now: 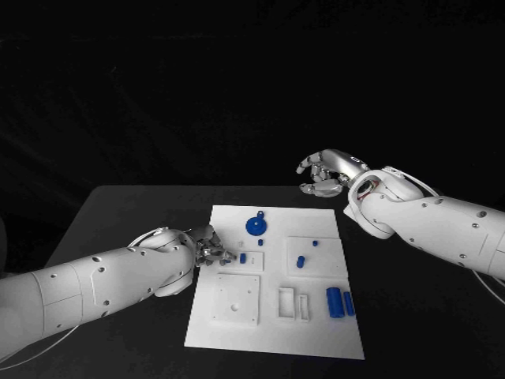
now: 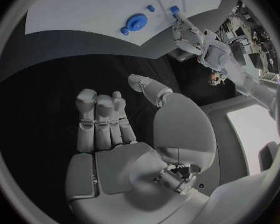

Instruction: Assemble the parts on the task board

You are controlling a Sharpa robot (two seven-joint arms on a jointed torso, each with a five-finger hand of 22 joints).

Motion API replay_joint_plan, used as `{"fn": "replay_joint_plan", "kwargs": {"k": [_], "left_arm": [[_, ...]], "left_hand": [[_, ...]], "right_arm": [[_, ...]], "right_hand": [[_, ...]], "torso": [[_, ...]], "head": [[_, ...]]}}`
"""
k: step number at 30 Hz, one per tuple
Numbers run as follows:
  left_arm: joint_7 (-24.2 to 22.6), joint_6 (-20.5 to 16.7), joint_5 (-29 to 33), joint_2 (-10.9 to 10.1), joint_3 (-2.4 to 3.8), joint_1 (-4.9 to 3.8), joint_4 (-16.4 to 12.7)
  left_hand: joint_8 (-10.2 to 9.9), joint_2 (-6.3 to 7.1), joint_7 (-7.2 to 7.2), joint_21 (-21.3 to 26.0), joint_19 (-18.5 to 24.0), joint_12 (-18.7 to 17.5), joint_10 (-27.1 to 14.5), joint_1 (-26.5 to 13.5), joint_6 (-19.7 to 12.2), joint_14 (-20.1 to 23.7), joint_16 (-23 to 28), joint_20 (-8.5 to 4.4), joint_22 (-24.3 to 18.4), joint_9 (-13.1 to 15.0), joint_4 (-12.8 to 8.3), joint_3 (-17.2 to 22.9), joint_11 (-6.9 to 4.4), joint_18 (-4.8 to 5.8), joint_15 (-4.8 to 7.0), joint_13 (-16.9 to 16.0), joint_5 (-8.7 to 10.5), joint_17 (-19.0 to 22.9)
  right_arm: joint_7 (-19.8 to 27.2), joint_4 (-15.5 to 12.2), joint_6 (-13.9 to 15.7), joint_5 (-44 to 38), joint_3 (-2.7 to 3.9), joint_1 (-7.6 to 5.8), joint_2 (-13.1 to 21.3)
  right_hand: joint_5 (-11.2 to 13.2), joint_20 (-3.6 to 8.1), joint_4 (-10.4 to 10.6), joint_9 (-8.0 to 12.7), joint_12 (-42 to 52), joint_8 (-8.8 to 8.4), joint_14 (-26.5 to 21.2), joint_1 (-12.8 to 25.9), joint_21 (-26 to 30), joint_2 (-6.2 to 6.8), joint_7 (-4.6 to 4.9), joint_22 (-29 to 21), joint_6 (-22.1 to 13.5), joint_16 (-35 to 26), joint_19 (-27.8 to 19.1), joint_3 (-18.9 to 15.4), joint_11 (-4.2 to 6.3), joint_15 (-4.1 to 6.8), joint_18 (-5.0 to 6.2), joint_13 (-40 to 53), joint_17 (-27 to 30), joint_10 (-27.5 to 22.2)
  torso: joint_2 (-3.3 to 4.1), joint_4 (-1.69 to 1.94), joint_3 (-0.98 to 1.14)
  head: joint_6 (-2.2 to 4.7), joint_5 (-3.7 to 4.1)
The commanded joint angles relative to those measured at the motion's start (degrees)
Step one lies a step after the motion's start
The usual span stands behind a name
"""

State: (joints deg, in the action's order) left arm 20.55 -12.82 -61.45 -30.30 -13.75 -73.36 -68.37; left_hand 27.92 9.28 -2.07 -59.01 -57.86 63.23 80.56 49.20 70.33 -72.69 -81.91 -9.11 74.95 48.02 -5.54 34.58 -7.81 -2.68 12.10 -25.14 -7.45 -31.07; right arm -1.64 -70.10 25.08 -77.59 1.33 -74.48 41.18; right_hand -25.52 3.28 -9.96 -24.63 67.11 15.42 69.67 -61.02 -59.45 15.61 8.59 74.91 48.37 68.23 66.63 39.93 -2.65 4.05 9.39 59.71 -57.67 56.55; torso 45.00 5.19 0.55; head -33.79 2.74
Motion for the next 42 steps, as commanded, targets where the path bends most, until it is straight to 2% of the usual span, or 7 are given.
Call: {"fn": "replay_joint_plan", "kwargs": {"k": [1,3,18,29,38,40,42], "left_arm": [[0.0,0.6,0.5,0.1,0.01,0.02,0.0],[0.0,0.5,0.5,0.2,0.01,0.02,0.1],[-0.1,-0.6,1.2,-0.2,0.04,0.02,1.1],[-1.3,-1.8,5.1,-0.9,0.06,0.02,0.9],[-6.0,-8.4,11.4,-2.4,0.73,-0.03,0.3],[-8.4,-9.9,13.4,-2.6,1.55,-0.03,0.3],[-10.7,-11.3,15.4,-3.1,1.86,-0.05,-0.3]], "left_hand": [[0.1,1.82,0.22,-0.2,0.0,0.2,-0.3,0.4,-0.3,0.3,-0.3,-6.65,0.9,0.1,0.8,0.2,-0.09,-1.14,0.09,0.1,3.96,0.1],[0.2,3.03,0.26,-0.2,-0.1,0.3,-0.3,0.4,-0.3,0.3,-0.4,-6.62,0.9,0.2,1.4,0.2,-0.08,-1.15,0.09,0.2,4.56,0.1],[0.4,5.21,0.26,-0.3,-0.1,0.5,-0.3,-0.5,-0.4,0.5,-0.6,-6.56,0.8,0.5,4.2,0.0,-0.08,-1.22,0.15,0.2,4.66,0.1],[0.4,7.25,0.19,0.0,1.1,0.7,-0.8,-7.2,-1.1,1.2,-0.8,-6.57,0.8,0.9,8.7,-6.1,-0.17,-1.54,0.48,0.1,4.63,0.0],[-1.4,7.1,1.27,1.4,3.1,-1.9,-2.8,-6.2,-4.5,3.6,1.7,-6.25,0.4,0.5,10.7,-8.1,0.79,-1.68,0.45,1.3,4.57,1.2],[-3.7,6.31,2.37,2.1,4.1,-3.1,-4.1,-3.8,-8.0,4.9,2.8,-5.92,0.3,-0.6,10.1,-8.2,1.8,-1.4,-0.27,1.7,4.47,1.7],[-5.2,4.07,3.67,3.8,6.6,-5.7,-7.2,0.4,-10.4,7.7,5.2,-4.99,-0.2,-1.3,7.6,-8.5,3.01,-0.53,-1.54,2.8,4.1,2.8]], "right_arm": [[0.5,-0.1,-0.2,-0.2,0.02,0.03,0.0],[0.4,-0.1,-0.2,-0.2,0.02,0.03,0.0],[0.5,0.0,-0.2,-0.2,0.02,0.03,0.0],[0.5,-0.1,-0.2,-0.2,0.02,0.08,0.1],[0.5,-0.1,-0.1,-0.2,0.02,0.1,0.3],[0.5,-0.1,-0.1,-0.1,0.02,0.1,0.3],[0.6,0.0,-0.1,0.1,0.02,0.1,0.4]], "right_hand": [[-0.2,0.03,0.1,0.1,0.2,0.24,0.0,0.8,0.3,0.02,0.5,1.0,0.3,-0.2,0.2,-0.2,0.05,-0.37,5.61,-0.1,0.1,-0.5],[-0.2,0.03,0.1,0.1,0.2,0.24,0.0,0.8,0.3,0.02,0.5,1.0,0.3,-0.2,0.2,-0.2,0.05,-0.37,5.61,-0.1,0.1,-0.5],[-0.2,0.02,0.1,0.1,0.3,0.23,0.0,0.9,0.3,0.02,0.5,1.0,0.3,-0.2,0.2,-0.2,0.04,-0.37,5.61,-0.1,0.1,-0.5],[-0.3,0.02,0.1,0.1,0.3,0.22,0.0,0.9,0.3,0.0,0.51,1.0,0.2,-0.2,0.2,-0.2,0.04,-0.37,5.61,-0.1,0.1,-0.5],[-0.3,0.02,0.1,0.1,0.3,0.21,0.0,0.9,0.3,-0.02,0.51,1.0,0.2,-0.2,0.2,-0.2,0.04,-0.38,5.61,-0.1,0.1,-0.5],[-0.3,0.02,0.1,0.1,0.3,0.21,0.0,0.9,0.3,-0.02,0.51,1.0,0.2,-0.2,0.2,-0.2,0.03,-0.38,5.61,-0.1,0.1,-0.5],[-0.3,0.02,0.1,0.1,0.3,0.2,0.0,0.9,0.3,-0.02,0.51,1.0,0.2,-0.2,0.2,-0.2,0.03,-0.38,5.61,-0.1,0.1,-0.5]], "torso": [[-0.02,-0.02,-0.01],[0.0,0.0,-0.01],[0.01,-0.01,-0.04],[-0.01,-0.02,-0.02],[-0.02,0.01,0.02],[-0.02,0.02,0.0],[-0.02,0.02,0.01]], "head": [[0.02,0.02],[0.02,0.05],[0.12,0.12],[0.05,0.14],[0.26,0.36],[0.3,0.38],[0.44,0.46]]}}
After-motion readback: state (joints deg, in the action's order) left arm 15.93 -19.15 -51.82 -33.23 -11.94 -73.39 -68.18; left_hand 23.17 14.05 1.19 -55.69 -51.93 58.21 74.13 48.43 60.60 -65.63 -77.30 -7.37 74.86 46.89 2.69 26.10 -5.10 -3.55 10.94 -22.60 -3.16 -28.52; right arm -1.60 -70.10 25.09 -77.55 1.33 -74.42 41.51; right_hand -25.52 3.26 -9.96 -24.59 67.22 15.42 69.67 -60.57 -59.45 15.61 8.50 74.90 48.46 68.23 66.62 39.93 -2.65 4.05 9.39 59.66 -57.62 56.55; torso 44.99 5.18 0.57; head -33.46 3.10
